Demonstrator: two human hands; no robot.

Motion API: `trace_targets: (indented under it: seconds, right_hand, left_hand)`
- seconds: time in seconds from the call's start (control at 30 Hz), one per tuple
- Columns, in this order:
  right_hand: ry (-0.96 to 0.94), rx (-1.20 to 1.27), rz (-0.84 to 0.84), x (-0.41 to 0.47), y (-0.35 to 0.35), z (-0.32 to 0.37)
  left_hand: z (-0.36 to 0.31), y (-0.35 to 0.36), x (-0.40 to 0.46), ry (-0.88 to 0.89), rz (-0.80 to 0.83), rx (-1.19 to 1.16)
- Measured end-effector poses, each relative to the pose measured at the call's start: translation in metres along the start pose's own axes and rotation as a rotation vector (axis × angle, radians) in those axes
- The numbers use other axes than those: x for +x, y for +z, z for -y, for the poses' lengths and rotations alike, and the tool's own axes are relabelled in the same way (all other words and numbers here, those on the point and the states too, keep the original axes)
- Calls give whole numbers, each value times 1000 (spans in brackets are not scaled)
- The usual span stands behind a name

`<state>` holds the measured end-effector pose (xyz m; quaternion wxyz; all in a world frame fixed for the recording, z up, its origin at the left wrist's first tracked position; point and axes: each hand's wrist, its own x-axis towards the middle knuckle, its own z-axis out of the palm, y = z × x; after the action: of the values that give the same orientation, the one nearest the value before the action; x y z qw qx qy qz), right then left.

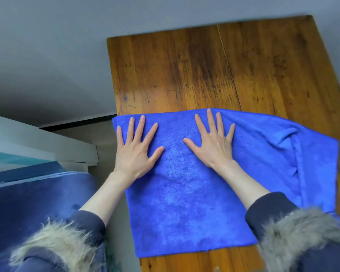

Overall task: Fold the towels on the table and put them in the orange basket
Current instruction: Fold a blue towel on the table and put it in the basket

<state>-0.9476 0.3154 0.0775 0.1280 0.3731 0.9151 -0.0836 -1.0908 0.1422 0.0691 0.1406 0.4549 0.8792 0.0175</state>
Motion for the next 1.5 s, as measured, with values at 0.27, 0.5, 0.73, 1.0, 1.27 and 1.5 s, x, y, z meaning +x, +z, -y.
trace_targets:
  seconds: [0.27,0.5,0.73,1.0,1.27,1.5]
  right_hand:
    - [7,173,-208,-63,4,-19]
    - [51,118,50,-87,14,-78]
    - [89,404,-218,-93,-11,-108]
    - [768,496,-346,-155,-3,-229]
    - [841,634,-134,-159,4,-284]
    - [681,686,-598,-131,-41,-318]
  left_hand:
    - [-59,10,-34,153,-95,-52]
    - [-85,19,-31,137,9,-27]
    - [-139,6,-31,146,-61,-227]
    - [-260,25,-26,550,20,-41]
    - [-305,38,-20,501,87,11]
    - [-316,17,-7,475,-72,-77]
